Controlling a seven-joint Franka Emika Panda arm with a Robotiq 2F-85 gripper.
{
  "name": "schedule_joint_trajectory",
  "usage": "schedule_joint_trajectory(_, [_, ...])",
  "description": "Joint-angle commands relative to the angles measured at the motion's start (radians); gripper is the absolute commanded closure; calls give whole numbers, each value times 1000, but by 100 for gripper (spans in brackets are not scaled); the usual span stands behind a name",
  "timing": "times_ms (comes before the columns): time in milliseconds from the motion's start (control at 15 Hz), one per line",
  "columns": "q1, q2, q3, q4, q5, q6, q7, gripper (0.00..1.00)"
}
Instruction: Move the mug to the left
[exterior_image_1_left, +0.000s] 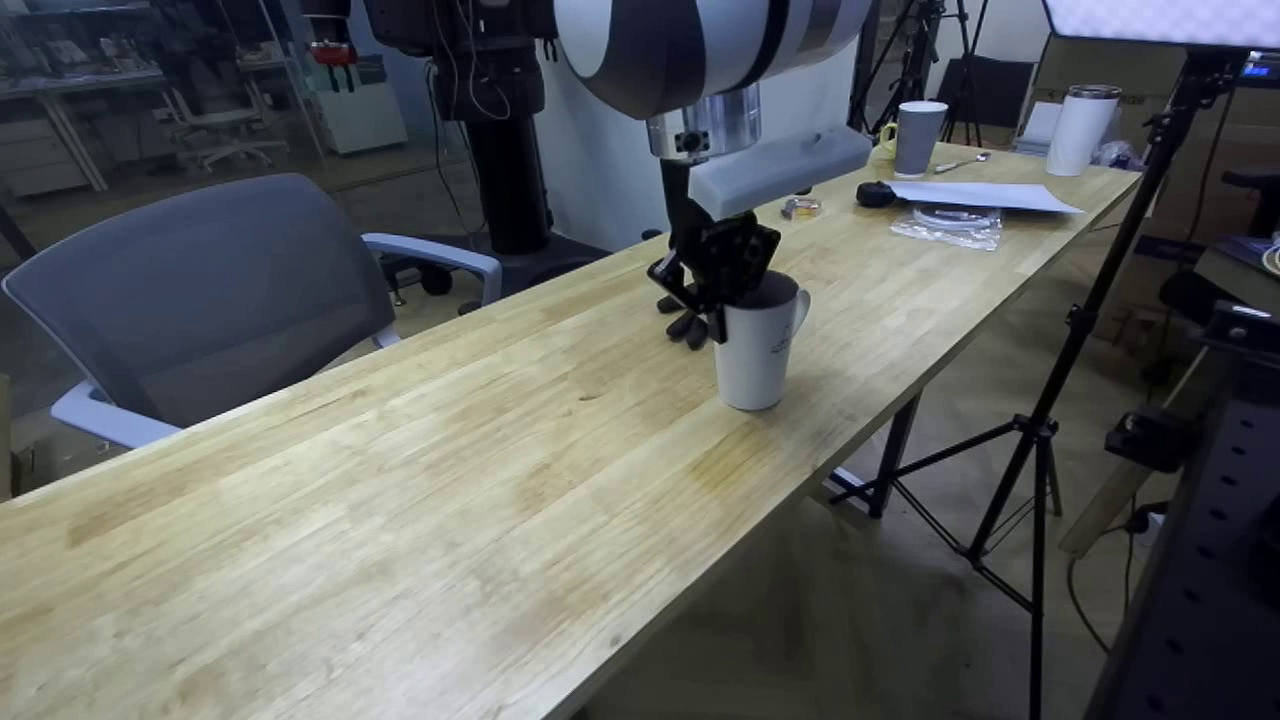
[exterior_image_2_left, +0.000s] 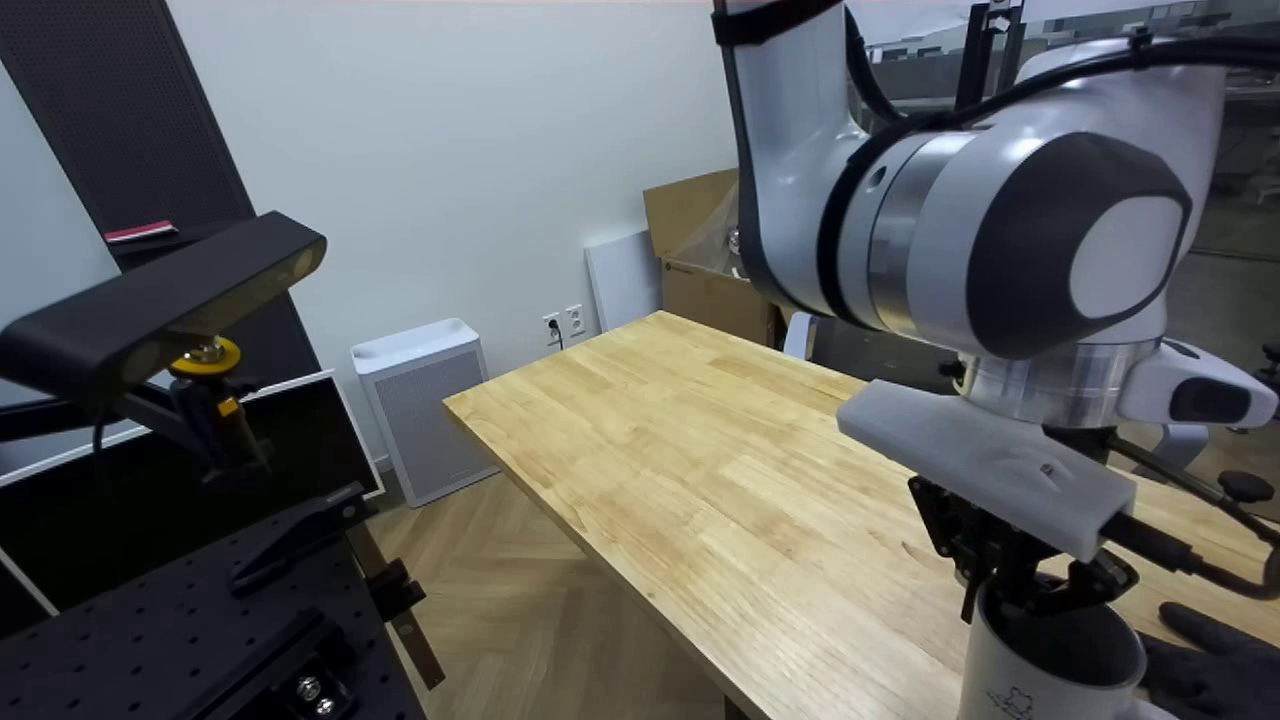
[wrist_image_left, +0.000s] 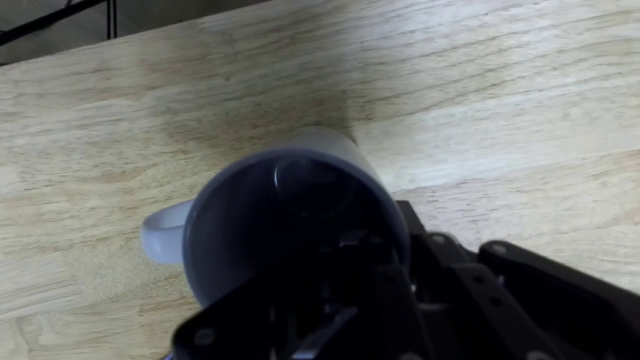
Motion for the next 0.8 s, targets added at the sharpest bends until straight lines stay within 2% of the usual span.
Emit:
schedule_joint_trajectory(0, [21,-14,-17,21,-22,-45,54,98])
schedule_joint_trajectory(733, [76,-89,-52,61,-71,-112,110,98])
